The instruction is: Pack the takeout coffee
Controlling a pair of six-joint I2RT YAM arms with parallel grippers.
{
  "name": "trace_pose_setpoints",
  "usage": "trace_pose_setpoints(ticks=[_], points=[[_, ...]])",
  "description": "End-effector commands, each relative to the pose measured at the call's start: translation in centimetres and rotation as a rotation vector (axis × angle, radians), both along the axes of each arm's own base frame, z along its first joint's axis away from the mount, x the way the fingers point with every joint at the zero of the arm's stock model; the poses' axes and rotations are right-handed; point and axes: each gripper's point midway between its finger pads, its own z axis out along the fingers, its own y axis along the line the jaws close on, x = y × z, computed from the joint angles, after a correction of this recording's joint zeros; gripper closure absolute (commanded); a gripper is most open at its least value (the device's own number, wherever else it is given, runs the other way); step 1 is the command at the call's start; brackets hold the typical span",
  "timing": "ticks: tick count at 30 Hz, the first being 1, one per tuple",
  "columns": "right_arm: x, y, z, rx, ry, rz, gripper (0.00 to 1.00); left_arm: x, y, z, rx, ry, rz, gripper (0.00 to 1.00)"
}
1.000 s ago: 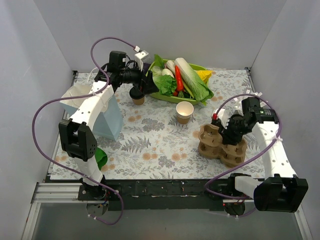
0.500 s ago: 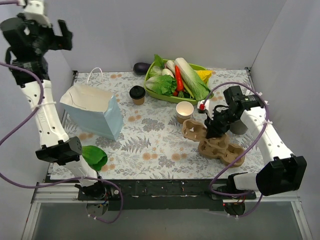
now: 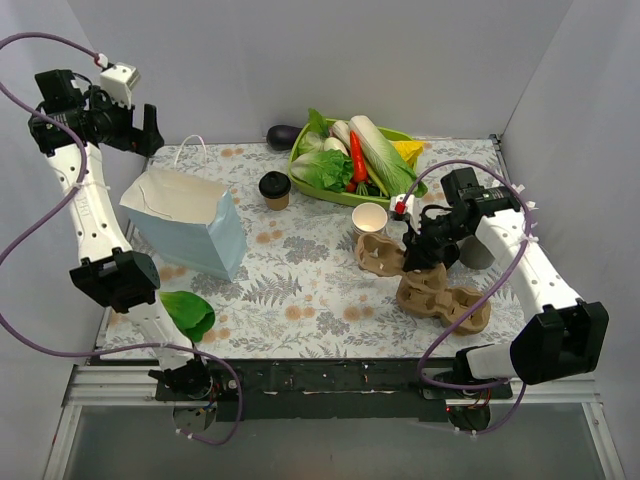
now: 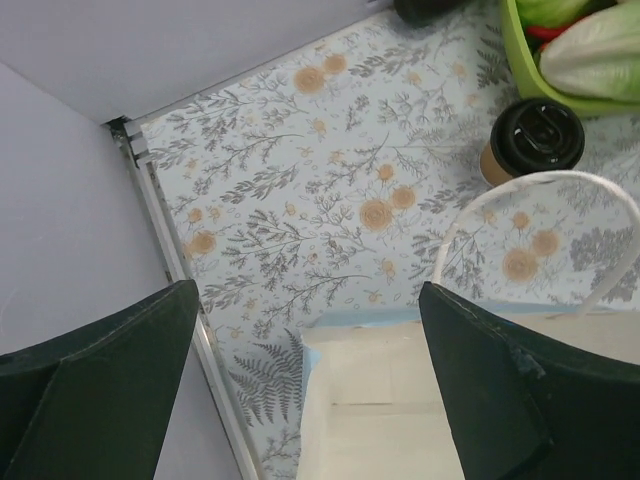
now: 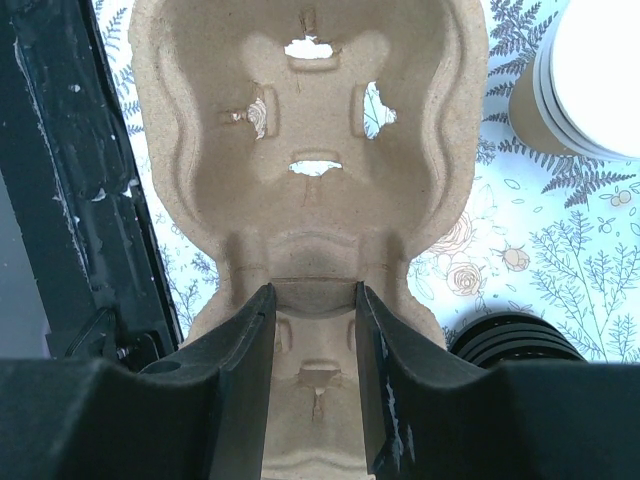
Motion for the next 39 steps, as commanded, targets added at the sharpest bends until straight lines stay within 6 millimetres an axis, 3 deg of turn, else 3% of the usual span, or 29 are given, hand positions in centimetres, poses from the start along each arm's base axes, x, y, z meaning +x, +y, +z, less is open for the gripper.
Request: trace_pose_setpoints(ticks=[1, 2, 3, 8, 9, 12, 15, 18, 22, 32, 37, 39], points=[[-0.1, 0.9, 0.5, 0.051, -0.004, 0.001, 0.94, -2.6, -2.4, -1.9, 0.084, 0.062, -0.248, 0.07], [-0.3, 0.8, 0.4, 0.05, -0.005, -0.001, 0.94, -3.0, -3.1, -4.2, 0.079, 0.11, -0.303, 0.06], [-0.3, 0.8, 0.4, 0.049, -0.003, -0.004, 0.94, -3.9, -3.6, -3.8, 0.115, 0.092, -0.333, 0.05], [-1.1, 0.4, -0.1, 0.036, 0.007, -0.015, 0.94, -5.7, -4.4, -6.8, 0.246, 0.12, -0.47, 0.04], [-1.0, 0.5, -0.1, 0.037, 0.005, -0.017, 0.94, -6.1, -4.4, -8.3, 0.254, 0.159, -0.482, 0.06], [-0.9, 0.5, -0.1, 0.038, 0.011, -0.022, 0.94, -6.3, -5.2, -9.4, 0.266, 0.181, -0.523, 0.11], [-0.5, 0.6, 0.0, 0.038, 0.008, -0.022, 0.95, -5.8, -6.2, -10.4, 0.262, 0.209, -0.549, 0.23], [-0.2, 0.7, 0.1, 0.033, 0.009, -0.018, 0.95, -5.5, -7.2, -10.4, 0.261, 0.206, -0.571, 0.38], [-0.1, 0.6, 0.2, 0.026, 0.004, -0.018, 0.95, -6.1, -7.8, -10.1, 0.299, 0.186, -0.607, 0.41], [-0.2, 0.7, -0.2, 0.022, 0.014, -0.024, 0.95, -7.1, -6.2, -10.5, 0.449, 0.196, -0.636, 0.57], [0.1, 0.6, -0.2, 0.016, 0.008, -0.029, 0.95, -6.1, -5.6, -9.0, 0.475, 0.17, -0.6, 0.69], [0.0, 0.7, -0.2, 0.018, 0.01, -0.032, 0.95, -6.1, -5.6, -8.8, 0.461, 0.17, -0.587, 0.67]])
